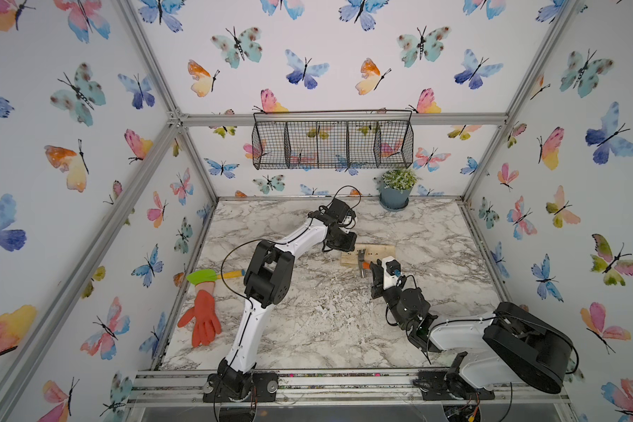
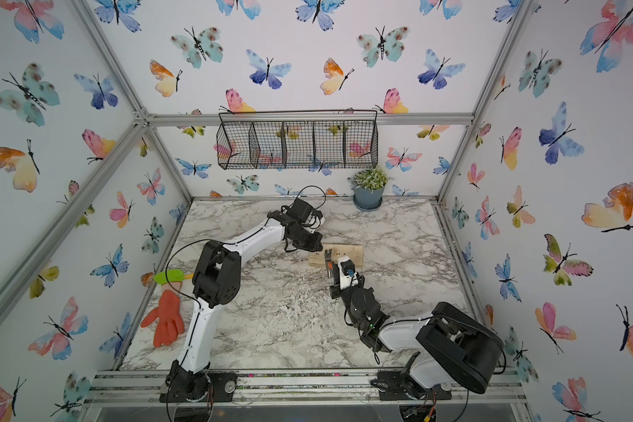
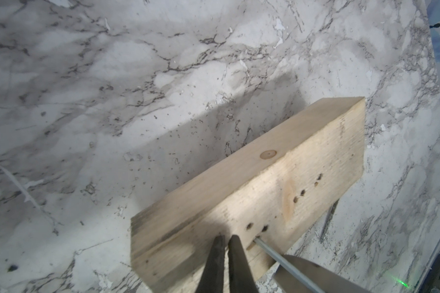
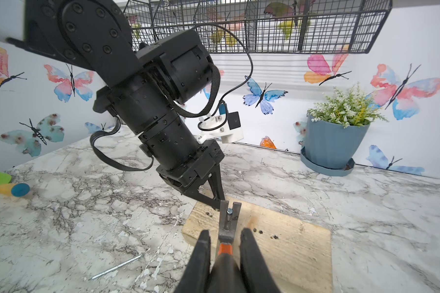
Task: Use a claw hammer to pull out a nail
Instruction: Remove the nail from the mounting plate.
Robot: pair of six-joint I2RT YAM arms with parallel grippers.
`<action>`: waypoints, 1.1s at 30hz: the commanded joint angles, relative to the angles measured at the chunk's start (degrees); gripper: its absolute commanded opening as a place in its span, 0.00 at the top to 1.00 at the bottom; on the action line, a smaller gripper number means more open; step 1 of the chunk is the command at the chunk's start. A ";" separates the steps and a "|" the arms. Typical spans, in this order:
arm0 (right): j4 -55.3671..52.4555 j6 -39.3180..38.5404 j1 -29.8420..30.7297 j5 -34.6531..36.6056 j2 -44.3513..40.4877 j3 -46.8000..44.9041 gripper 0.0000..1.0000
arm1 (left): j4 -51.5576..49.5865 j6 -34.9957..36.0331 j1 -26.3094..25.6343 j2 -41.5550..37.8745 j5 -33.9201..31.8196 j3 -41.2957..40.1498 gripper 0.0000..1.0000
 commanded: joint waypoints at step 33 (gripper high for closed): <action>2.19 12.42 7.66 7.11 9.00 -7.87 0.97 | -12.77 1.46 1.37 13.33 -14.80 -5.79 0.90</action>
